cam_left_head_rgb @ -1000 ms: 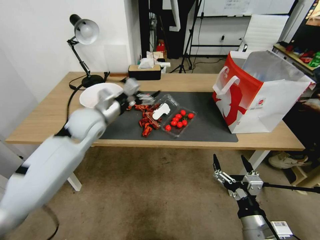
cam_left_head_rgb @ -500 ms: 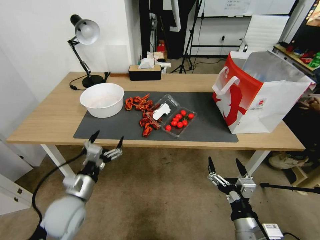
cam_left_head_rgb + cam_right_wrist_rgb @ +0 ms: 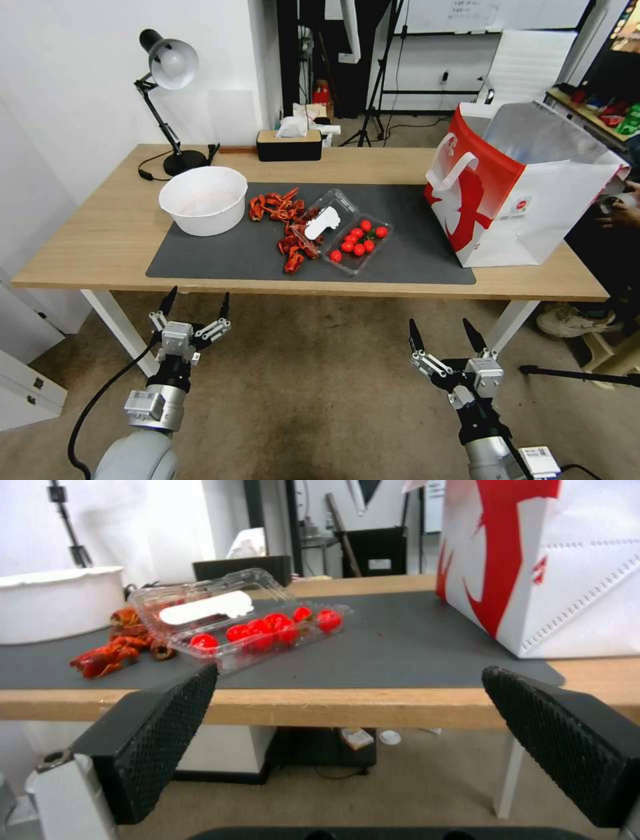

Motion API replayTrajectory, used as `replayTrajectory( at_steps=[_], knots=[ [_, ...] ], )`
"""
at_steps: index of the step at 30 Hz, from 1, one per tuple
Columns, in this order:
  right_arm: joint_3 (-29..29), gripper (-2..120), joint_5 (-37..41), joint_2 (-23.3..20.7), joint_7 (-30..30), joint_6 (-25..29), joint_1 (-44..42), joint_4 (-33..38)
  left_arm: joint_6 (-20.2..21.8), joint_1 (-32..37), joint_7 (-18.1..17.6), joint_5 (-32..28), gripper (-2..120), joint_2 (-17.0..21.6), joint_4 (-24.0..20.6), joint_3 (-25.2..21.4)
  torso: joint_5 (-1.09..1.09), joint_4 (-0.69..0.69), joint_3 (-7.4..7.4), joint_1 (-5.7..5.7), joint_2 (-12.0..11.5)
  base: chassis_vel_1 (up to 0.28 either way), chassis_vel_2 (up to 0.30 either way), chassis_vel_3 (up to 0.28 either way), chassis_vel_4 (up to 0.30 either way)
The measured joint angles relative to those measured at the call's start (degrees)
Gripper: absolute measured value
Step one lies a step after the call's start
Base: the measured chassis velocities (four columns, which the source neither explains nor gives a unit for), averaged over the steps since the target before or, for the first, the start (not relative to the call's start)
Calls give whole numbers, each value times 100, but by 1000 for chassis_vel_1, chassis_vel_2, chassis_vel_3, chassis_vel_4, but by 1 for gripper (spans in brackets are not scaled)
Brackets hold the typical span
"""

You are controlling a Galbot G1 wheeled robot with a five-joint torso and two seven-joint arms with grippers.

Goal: Pick up the trash from the table and place it into the takeout bag.

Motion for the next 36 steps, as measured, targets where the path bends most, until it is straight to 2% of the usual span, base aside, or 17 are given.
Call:
replayTrajectory(
  at_steps=[8, 17, 36],
  knots=[
    [106, 100, 344, -214, -411, 104, 297, -359, -215, -31, 186, -74, 100, -26, 280, 77, 0, 0, 0, 0, 0, 0, 0, 0, 0],
    [86, 100, 473, -243, -395, 214, 553, -675, -366, -83, 294, -203, 100, -109, 596, 214, -1, 0, 0, 1, -1, 0, 0, 0, 0],
    [79, 100, 454, -239, -368, 218, 548, -670, -382, -98, 275, -195, 100, -113, 628, 226, -1, 0, 0, 0, -1, 0, 0, 0, 0]
  ],
)
